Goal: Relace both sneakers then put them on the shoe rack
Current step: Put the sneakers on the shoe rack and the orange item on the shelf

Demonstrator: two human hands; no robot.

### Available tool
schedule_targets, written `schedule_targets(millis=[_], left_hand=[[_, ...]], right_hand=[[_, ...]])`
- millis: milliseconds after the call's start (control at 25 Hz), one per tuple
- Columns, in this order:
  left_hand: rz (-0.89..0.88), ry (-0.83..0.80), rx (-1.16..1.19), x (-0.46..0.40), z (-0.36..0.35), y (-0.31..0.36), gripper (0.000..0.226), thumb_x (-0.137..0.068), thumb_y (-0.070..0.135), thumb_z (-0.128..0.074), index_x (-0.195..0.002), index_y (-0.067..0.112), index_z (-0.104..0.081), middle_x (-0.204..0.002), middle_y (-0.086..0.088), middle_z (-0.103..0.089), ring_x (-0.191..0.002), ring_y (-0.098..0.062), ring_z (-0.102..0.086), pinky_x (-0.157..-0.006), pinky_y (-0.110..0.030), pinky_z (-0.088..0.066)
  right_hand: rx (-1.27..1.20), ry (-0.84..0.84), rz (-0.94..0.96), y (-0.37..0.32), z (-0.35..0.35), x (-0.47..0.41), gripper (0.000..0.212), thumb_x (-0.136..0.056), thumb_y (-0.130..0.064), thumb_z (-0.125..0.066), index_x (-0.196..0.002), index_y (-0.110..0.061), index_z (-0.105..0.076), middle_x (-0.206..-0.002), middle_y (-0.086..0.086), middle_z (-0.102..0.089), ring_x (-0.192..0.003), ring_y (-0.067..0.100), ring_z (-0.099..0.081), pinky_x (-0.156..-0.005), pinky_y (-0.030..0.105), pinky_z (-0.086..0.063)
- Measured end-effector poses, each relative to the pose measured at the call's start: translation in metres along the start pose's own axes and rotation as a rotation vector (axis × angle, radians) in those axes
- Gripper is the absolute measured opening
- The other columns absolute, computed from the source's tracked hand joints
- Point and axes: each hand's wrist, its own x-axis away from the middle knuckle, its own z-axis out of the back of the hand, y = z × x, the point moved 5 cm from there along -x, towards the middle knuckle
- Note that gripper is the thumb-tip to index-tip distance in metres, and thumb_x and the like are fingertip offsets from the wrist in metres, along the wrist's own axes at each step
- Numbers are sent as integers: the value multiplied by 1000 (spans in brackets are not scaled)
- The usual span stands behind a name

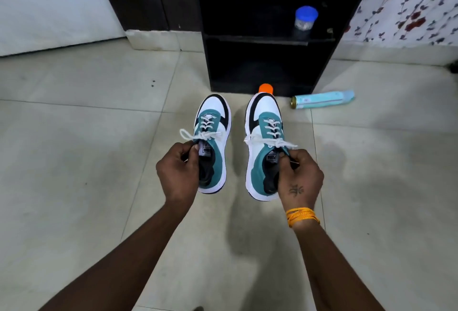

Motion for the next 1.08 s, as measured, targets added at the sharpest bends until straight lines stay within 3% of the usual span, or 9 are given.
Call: schedule_targets(millis=[80, 240, 360, 640, 800, 1080], left_hand=[[27, 13, -4, -10, 18, 42, 8, -95, 16, -72, -95, 15, -80, -81, 17, -72, -74, 10, -64, -69, -3, -41], [63, -1, -35, -16, 65, 139, 9, -96, 17, -71, -97, 15, -80, -83, 17, -73, -76, 7, -65, -69, -4, -43], [88, -16, -56, -20, 101, 211, 10, -97, 19, -70, -100, 15, -79, -85, 18, -74, -80, 4, -67, -73, -8, -48], [88, -75, -38, -63, 164, 401, 9, -98, 22, -70, -99, 19, -78, -86, 22, -73, -82, 0, -68, -74, -19, -52], [59, -124, -34, -98, 172, 466, 7, -98, 21, -68, -97, 19, -75, -84, 18, -73, -79, -7, -68, -74, -30, -54], [-81, -174, -77, -165, 130, 520, 6, -101, 18, -64, -99, 19, -70, -92, 12, -72, -88, -8, -68, -77, -30, -54]], right_hand=[[-19, -16, -2, -38, 12, -6, 7, -92, -23, -73, -88, -17, -72, -77, -3, -72, -74, 18, -67, -71, 28, -49], [4, -24, -31, -132, 53, -14, 5, -92, -19, -73, -89, -14, -74, -74, -4, -69, -72, 18, -63, -71, 25, -45], [37, -19, -42, -210, 95, -16, 5, -92, -18, -73, -91, -13, -74, -75, -4, -68, -72, 18, -62, -70, 20, -40], [81, -28, -83, -388, 174, -37, 10, -96, -22, -69, -89, -17, -67, -81, -1, -71, -78, 21, -66, -73, 28, -46], [100, -29, -78, -457, 187, -54, 9, -98, -21, -66, -90, -18, -65, -83, -4, -70, -80, 17, -66, -72, 26, -44], [101, -11, -41, -505, 166, -124, 4, -97, -15, -65, -95, -16, -67, -87, -2, -71, -83, 19, -67, -76, 31, -51]])
